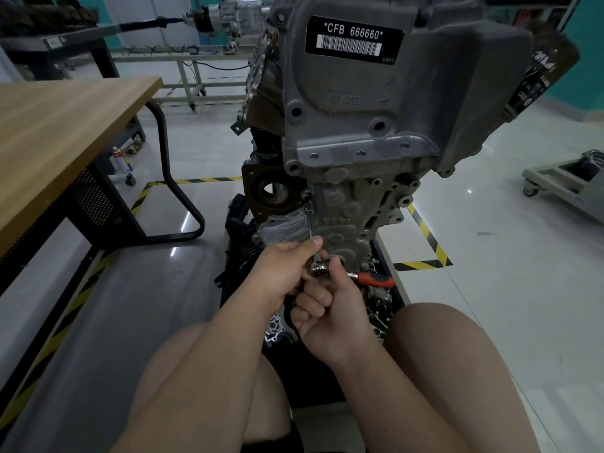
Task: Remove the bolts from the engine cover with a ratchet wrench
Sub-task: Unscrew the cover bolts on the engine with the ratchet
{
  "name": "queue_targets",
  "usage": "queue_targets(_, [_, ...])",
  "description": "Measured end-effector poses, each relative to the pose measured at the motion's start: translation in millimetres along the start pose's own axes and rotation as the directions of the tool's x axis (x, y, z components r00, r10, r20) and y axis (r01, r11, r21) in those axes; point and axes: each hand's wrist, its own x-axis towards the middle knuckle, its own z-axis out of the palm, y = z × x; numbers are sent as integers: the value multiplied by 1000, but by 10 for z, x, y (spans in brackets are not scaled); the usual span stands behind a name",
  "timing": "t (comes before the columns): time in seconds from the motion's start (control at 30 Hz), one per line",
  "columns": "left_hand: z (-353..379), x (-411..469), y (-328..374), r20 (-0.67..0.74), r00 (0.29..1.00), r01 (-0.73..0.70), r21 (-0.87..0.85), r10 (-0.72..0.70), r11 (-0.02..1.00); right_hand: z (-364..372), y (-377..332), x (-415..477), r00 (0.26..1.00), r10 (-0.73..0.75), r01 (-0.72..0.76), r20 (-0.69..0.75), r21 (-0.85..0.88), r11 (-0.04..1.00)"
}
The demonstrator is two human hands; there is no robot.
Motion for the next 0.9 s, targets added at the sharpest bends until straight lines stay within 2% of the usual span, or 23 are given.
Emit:
queue_targets(0.03, [5,-1,-1,-3,1000,-8,-1,8,1000,-16,-2,-1,994,-99,90,-40,-190,978])
queue_targets(0.07, [9,7,-10,-8,1000,-16,-2,16,1000,-37,-3,-5,970,-236,189,-57,-434,881])
queue_targets(0.1, [15,14,-17,-17,1000,-18,1,18,1000,-49,-9,-15,927,-374,269,-26,-649,711])
queue_targets(0.13, [18,24,-23,-25,1000,-13,1,13,1000,-69,-21,-16,868,-496,321,27,-793,518])
queue_targets(0.2, [17,44,-23,-34,999,-6,-16,5,1000,-94,-54,-7,755,-643,335,129,-919,209])
queue_targets(0.23, [14,48,-19,-35,999,-11,-31,10,999,-90,-71,-7,718,-677,312,160,-944,108])
queue_targets(0.3, [8,51,-11,-41,999,-26,-55,24,998,-84,-87,-2,674,-705,291,222,-956,-23])
queue_targets(0.4, [-1,60,-25,-52,998,-23,-35,21,999,-79,-96,-20,673,-683,234,283,-958,-166])
queue_targets(0.57, [7,77,-37,-38,999,-21,-77,18,997,-56,-168,-27,697,-634,144,336,-931,-335])
queue_targets(0.83, [34,95,-22,-13,999,-34,-87,33,996,188,-341,7,742,-588,69,321,-910,-409])
queue_targets(0.9, [49,101,-40,-29,999,-38,-91,35,995,201,-341,6,740,-580,45,340,-886,-462])
